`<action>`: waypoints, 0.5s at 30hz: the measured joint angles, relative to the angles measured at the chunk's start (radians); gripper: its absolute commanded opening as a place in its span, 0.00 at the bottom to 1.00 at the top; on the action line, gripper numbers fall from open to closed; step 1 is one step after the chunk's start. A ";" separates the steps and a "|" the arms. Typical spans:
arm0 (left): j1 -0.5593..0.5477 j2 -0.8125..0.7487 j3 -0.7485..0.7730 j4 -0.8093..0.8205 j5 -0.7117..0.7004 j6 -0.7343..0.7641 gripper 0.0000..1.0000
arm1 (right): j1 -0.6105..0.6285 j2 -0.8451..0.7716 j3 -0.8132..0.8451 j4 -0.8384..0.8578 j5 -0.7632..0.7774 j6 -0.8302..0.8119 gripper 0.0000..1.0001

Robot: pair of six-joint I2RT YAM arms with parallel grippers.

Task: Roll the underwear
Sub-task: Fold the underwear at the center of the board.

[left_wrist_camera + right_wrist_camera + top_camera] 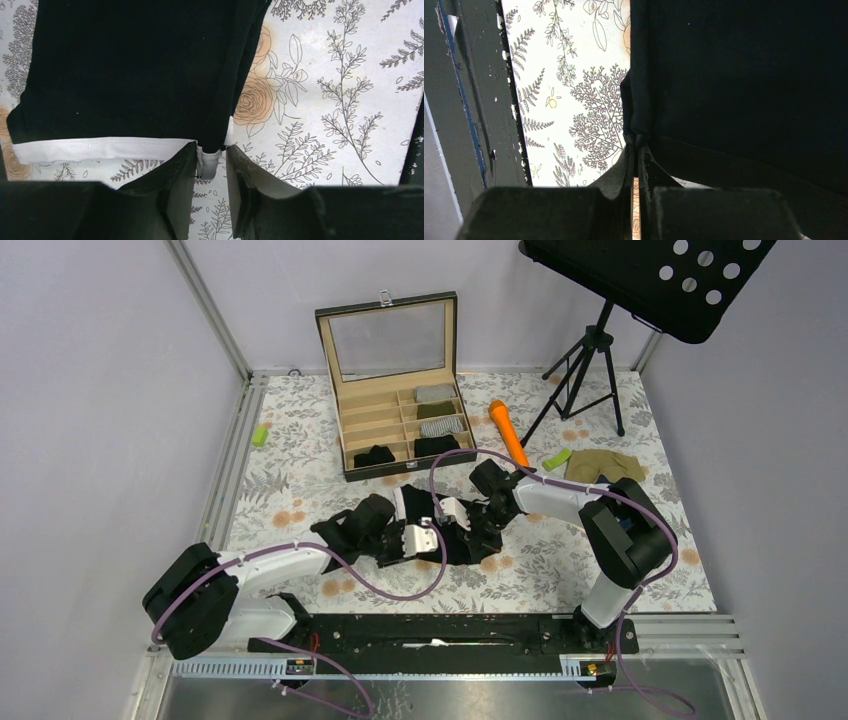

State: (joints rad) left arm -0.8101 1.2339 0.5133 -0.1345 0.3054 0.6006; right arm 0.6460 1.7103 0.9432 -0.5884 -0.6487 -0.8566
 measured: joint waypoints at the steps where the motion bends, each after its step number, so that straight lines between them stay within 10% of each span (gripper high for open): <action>1: 0.000 0.000 0.000 0.003 0.000 0.000 0.29 | 0.000 0.000 0.000 0.000 0.000 0.001 0.00; 15: 0.000 0.006 0.001 -0.002 0.024 0.019 0.00 | 0.000 0.006 0.008 -0.003 0.000 0.023 0.00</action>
State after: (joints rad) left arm -0.8101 1.2400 0.5140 -0.1360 0.3290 0.6197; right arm 0.6460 1.7168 0.9508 -0.5919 -0.6483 -0.8333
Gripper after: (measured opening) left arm 0.036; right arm 0.028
